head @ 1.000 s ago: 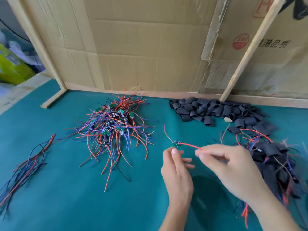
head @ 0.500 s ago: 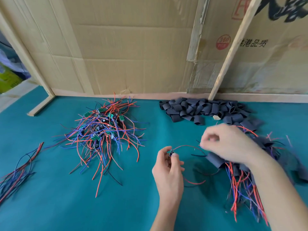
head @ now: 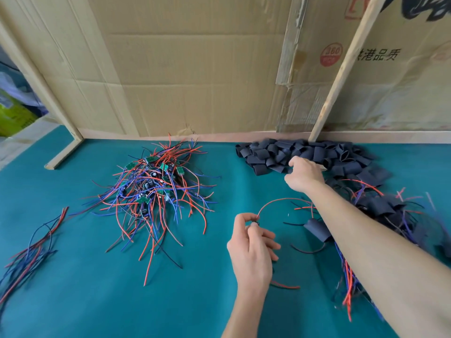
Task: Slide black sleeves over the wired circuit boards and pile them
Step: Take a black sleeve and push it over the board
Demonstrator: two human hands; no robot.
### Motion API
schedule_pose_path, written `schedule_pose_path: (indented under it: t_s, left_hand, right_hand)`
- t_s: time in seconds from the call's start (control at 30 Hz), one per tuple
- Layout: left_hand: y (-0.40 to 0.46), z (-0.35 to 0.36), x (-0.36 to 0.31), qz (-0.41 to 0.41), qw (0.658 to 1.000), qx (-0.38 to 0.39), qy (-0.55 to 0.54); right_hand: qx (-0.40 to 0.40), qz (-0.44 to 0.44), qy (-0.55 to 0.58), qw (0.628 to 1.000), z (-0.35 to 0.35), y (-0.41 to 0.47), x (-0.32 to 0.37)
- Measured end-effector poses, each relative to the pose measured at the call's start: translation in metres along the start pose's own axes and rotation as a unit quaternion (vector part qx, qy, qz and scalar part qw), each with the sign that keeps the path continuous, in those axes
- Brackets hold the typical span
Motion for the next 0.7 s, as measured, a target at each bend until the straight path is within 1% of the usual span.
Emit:
schedule_pose_path:
  t_s: [0.1, 0.17, 0.23, 0.3, 0.4, 0.47, 0.5, 0.57, 0.63, 0.7]
  left_hand:
    - [0.001, 0.000, 0.000, 0.000, 1.000, 0.003, -0.002]
    - [0.001, -0.001, -0.001, 0.003, 1.000, 0.003, -0.004]
    - [0.001, -0.001, -0.001, 0.007, 1.000, -0.002, -0.005]
    - [0.001, -0.001, -0.002, 0.011, 1.000, -0.007, 0.000]
    - [0.001, -0.001, -0.002, 0.018, 1.000, -0.010, 0.003]
    - [0.001, -0.001, -0.002, 0.020, 1.000, -0.014, 0.001]
    - [0.001, -0.001, -0.002, 0.020, 1.000, -0.016, 0.001]
    - [0.002, -0.001, -0.001, 0.019, 1.000, -0.019, 0.002]
    - [0.002, -0.001, -0.001, 0.017, 1.000, -0.022, 0.000]
    - [0.002, 0.000, -0.001, 0.015, 1.000, -0.023, -0.005]
  right_hand:
    - [-0.005, 0.005, 0.026, 1.000, -0.005, -0.002, -0.004]
    - [-0.028, 0.037, 0.094, 0.994, -0.011, -0.005, -0.008]
    - [-0.068, 0.075, 0.201, 0.974, -0.023, -0.007, -0.012]
    - [-0.084, 0.093, 0.349, 0.929, -0.038, -0.012, -0.016]
    - [-0.064, 0.066, 0.547, 0.832, -0.058, -0.035, -0.025]
    - [-0.051, 0.053, 0.643, 0.762, -0.065, -0.059, -0.033]
    - [-0.044, 0.049, 0.674, 0.736, -0.065, -0.071, -0.037]
    - [-0.036, 0.044, 0.705, 0.707, -0.059, -0.095, -0.043]
    - [-0.031, 0.044, 0.722, 0.690, -0.048, -0.115, -0.048]
    - [-0.028, 0.048, 0.730, 0.682, -0.037, -0.128, -0.053]
Point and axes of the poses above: each hand's wrist, its own y-axis towards the middle knuckle, its own z-axis out of the palm, x = y × z, the point moved 1 cm from there along y, towards the middle knuckle, and after that the axes turned 9 degrees about z, right-handed, at the moved point
